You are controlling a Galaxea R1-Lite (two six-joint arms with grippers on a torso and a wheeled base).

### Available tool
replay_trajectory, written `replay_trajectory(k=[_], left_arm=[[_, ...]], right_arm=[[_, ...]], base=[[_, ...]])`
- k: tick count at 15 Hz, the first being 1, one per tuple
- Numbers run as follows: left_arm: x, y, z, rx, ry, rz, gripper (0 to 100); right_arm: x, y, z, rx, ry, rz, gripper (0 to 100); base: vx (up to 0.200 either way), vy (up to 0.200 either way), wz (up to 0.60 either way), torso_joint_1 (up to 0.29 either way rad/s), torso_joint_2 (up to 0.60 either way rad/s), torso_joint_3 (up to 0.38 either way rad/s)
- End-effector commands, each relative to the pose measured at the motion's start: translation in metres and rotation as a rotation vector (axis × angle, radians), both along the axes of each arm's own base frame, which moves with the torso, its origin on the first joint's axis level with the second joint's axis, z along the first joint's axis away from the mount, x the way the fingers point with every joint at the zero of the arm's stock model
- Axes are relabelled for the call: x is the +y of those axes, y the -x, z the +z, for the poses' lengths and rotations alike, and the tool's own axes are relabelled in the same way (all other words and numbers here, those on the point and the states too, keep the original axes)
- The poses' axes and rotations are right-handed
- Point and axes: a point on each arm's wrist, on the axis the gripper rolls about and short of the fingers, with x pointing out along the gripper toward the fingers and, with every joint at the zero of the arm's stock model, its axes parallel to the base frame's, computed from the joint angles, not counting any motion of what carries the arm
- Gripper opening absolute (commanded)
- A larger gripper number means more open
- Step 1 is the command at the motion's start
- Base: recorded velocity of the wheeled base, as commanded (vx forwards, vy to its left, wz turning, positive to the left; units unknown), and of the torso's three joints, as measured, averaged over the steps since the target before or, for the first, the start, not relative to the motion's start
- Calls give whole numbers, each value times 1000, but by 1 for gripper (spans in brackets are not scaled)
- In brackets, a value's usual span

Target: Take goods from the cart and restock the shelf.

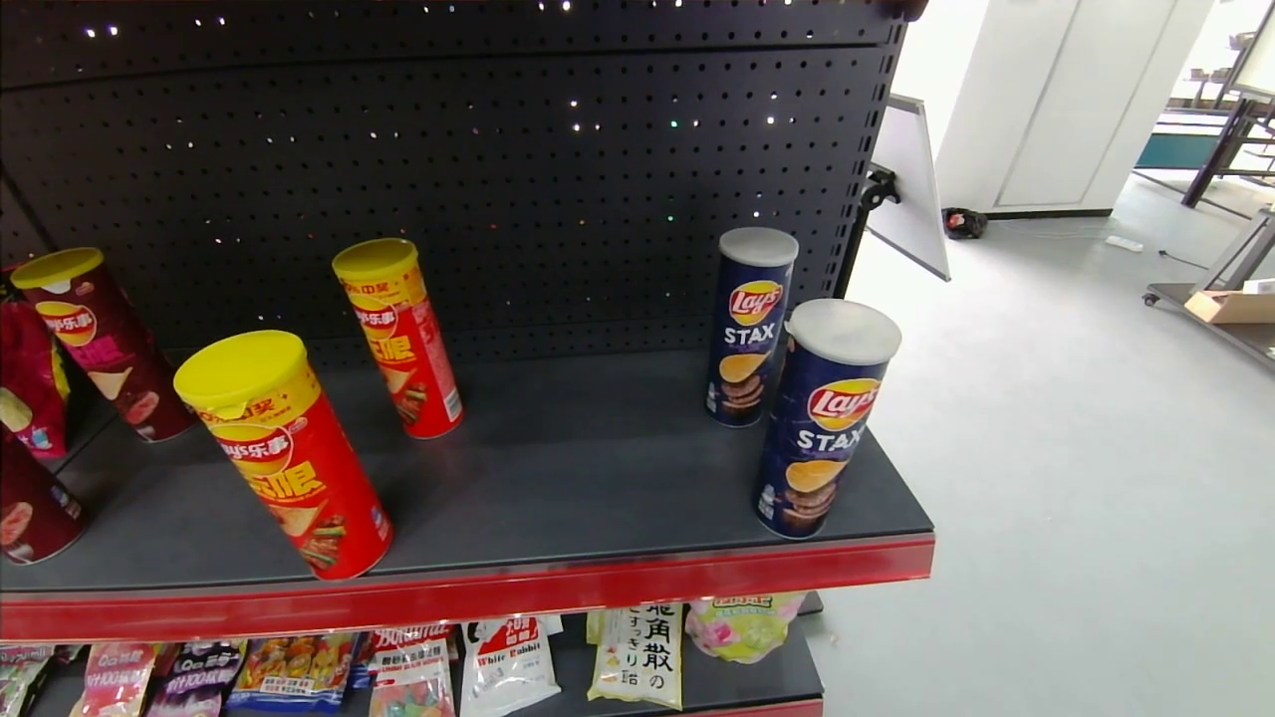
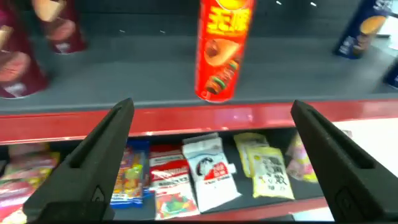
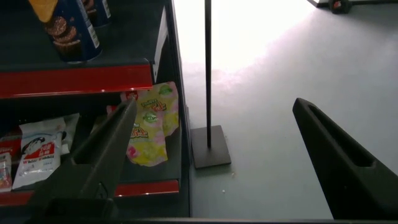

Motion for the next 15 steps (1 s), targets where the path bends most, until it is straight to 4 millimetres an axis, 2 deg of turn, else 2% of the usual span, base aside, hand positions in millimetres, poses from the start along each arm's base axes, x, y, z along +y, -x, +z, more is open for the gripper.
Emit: replay_trajectory(k=[1, 2, 3, 5, 7, 9, 15], left_arm=[[2, 0, -4, 6, -45, 99, 100], [3, 0, -4, 8, -27, 133, 100], [4, 0, -4, 5, 77, 198, 100], [1, 0, -6, 25, 13, 42, 100], [-1, 0, -8, 60, -64, -32, 100], [0, 0, -8, 54, -4, -4, 100], [0, 0, -8, 47, -29, -6, 100]], right_arm=[[0, 0, 0, 1, 1, 0, 100], [0, 0, 0, 1, 1, 1, 100], [0, 0, 0, 3, 1, 0, 100], [0, 0, 0, 1, 1, 0, 100], [0, 0, 0, 1, 4, 1, 100], [0, 0, 0, 3, 2, 0, 100], [0, 0, 0, 0, 5, 1, 100]], base=[[0, 0, 0, 0, 0, 0], [0, 0, 0, 0, 0, 0], [0, 0, 0, 0, 0, 0], [0, 0, 0, 0, 0, 0], [0, 0, 0, 0, 0, 0], [0, 0, 0, 0, 0, 0], [0, 0, 0, 0, 0, 0]])
